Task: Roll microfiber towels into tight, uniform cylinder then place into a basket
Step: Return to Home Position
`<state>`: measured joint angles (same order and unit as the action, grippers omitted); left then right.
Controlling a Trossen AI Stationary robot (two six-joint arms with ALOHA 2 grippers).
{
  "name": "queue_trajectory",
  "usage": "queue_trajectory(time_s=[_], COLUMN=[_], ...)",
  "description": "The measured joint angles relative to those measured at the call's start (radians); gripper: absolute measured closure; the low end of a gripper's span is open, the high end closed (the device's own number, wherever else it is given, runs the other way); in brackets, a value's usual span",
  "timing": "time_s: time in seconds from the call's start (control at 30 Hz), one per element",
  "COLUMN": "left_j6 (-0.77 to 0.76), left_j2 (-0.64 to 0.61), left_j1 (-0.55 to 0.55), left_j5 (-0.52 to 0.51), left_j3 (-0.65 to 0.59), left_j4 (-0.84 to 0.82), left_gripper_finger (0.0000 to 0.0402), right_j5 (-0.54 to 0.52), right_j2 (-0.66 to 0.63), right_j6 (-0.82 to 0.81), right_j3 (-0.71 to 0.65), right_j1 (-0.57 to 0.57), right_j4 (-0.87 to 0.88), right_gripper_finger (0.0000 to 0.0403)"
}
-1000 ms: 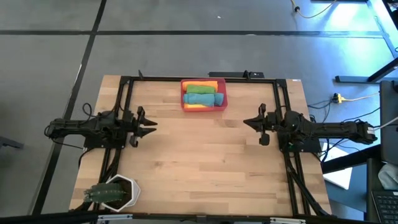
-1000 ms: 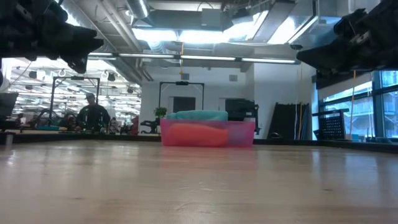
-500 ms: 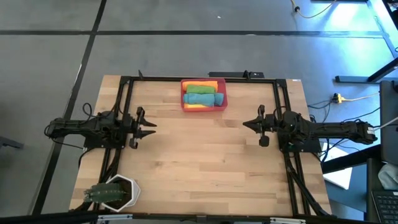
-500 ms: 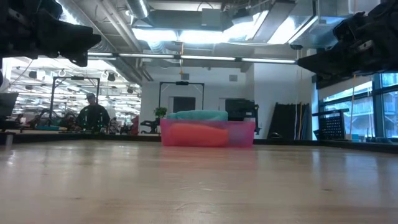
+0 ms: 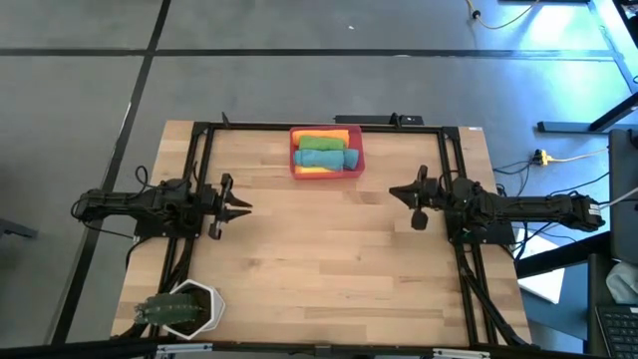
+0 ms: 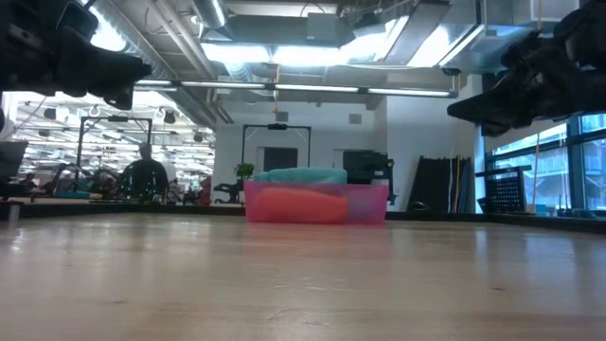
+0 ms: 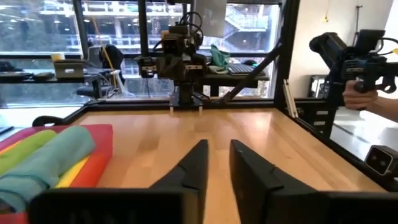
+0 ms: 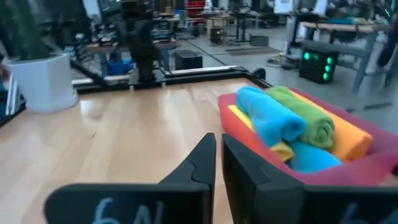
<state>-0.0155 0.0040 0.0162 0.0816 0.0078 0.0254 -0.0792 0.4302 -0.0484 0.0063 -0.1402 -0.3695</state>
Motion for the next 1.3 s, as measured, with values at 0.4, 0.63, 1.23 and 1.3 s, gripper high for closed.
queue_trajectory(time_s=[0.4,0.63,1.23,1.3], left_j6=[-0.015,0.007,0.008,0.008], left_j2=[0.000,0.000,0.000,0.000], left_j1=[0.000,0.000,0.000,0.000], left_j5=[0.000,-0.001,-0.003,-0.003], left_j3=[0.000,0.000,0.000,0.000], left_j4=[0.000,0.000,0.000,-0.001], left_gripper_finger=[0.0388,0.0388,0.0388,0.0388], right_j5=[-0.006,-0.007,-0.007,-0.007], right_j2=[0.001,0.001,0.001,0.001], right_j6=[-0.022,-0.022,-0.022,-0.022], right_j3=[0.000,0.000,0.000,0.000], right_j1=[0.000,0.000,0.000,0.000], right_j4=[0.010,0.009,0.008,0.008], right_gripper_finger=[0.0373,0.0373,0.0373,0.0373])
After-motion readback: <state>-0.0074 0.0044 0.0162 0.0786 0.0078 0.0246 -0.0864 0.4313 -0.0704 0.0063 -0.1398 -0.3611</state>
